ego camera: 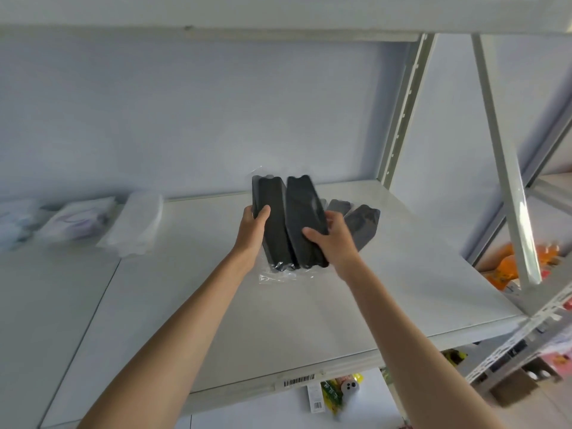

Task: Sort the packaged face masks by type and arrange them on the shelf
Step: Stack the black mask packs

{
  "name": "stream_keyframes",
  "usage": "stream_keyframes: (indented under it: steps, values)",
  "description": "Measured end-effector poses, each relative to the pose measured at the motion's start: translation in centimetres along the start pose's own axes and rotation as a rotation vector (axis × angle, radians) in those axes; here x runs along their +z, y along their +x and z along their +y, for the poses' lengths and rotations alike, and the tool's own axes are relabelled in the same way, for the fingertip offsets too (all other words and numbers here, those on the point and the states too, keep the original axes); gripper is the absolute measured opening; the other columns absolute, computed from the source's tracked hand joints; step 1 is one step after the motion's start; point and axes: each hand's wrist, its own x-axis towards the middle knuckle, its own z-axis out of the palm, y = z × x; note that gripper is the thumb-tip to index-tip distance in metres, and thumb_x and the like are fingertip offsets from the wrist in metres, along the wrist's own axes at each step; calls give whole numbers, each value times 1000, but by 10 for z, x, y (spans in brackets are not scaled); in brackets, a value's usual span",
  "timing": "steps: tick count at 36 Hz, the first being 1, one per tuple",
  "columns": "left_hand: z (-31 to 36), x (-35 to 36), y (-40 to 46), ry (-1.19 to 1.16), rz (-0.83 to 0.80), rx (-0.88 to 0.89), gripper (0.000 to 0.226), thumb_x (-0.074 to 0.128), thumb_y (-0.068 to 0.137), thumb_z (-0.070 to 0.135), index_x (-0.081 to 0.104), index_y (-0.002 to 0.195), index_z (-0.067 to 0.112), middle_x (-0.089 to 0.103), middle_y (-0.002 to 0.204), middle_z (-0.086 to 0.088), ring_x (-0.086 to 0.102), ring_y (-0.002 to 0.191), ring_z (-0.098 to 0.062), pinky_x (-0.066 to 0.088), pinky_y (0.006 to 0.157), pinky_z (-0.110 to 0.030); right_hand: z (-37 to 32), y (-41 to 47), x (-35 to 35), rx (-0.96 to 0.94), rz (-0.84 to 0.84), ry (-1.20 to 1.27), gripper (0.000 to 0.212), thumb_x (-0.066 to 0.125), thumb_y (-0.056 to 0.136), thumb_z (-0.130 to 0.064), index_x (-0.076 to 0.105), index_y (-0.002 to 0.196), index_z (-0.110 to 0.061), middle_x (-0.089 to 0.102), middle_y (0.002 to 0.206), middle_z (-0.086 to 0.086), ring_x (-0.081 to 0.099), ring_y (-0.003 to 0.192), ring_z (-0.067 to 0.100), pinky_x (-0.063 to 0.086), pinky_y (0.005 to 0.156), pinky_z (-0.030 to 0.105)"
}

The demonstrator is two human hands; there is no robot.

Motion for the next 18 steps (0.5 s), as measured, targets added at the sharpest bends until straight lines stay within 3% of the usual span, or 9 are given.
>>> stream_keyframes:
  steps: [3, 7, 10, 12, 14, 18]
  values:
    - [-1, 4, -3, 1, -20, -11, 29, 52, 98, 37, 47, 118, 16, 61, 108, -1, 61, 97, -15, 52, 85, -33, 1, -5, 19, -9, -47, -64, 53, 71, 85, -19, 41, 128, -10, 58, 115, 3, 58, 106, 20, 51, 93, 35]
    - [-6, 2, -4, 11, -26, 15, 25, 58, 96, 28, 47, 115, 16, 61, 106, -1, 62, 93, -12, 49, 70, -24, 1, -3, 27, -27, -95, -95, 48, 68, 87, -29, 47, 125, -10, 60, 113, 3, 61, 102, 20, 54, 84, 32]
    - [-8, -3, 0, 22, 6, 27, 23, 57, 97, 25, 47, 115, 13, 60, 105, -2, 60, 92, -13, 48, 71, -22, 4, 15, 8, -3, 26, -271, 34, 53, 90, -50, 52, 104, -18, 56, 101, 5, 57, 89, 22, 47, 70, 29]
    - [-8, -8, 3, 25, 18, 27, 23, 56, 97, 25, 46, 115, 13, 59, 105, -1, 59, 91, -10, 47, 71, -20, 10, 29, -16, 50, 206, -590, 57, 39, 86, -61, 60, 105, -12, 56, 111, 14, 53, 101, 32, 42, 81, 36]
    - [-9, -14, 5, 22, 26, 26, 23, 56, 98, 25, 46, 115, 14, 58, 107, -1, 58, 92, -9, 46, 70, -20, 21, 37, -40, 130, 349, -857, 68, 37, 91, -60, 52, 127, -5, 46, 129, 18, 40, 120, 35, 35, 97, 42]
    - [-10, -22, 9, 26, 32, 20, 25, 56, 97, 26, 47, 116, 12, 58, 112, -3, 58, 95, -11, 46, 72, -20, 36, 42, -66, 290, 323, -1088, 90, 37, 86, -72, 40, 138, 2, 34, 140, 16, 27, 130, 34, 26, 105, 42]
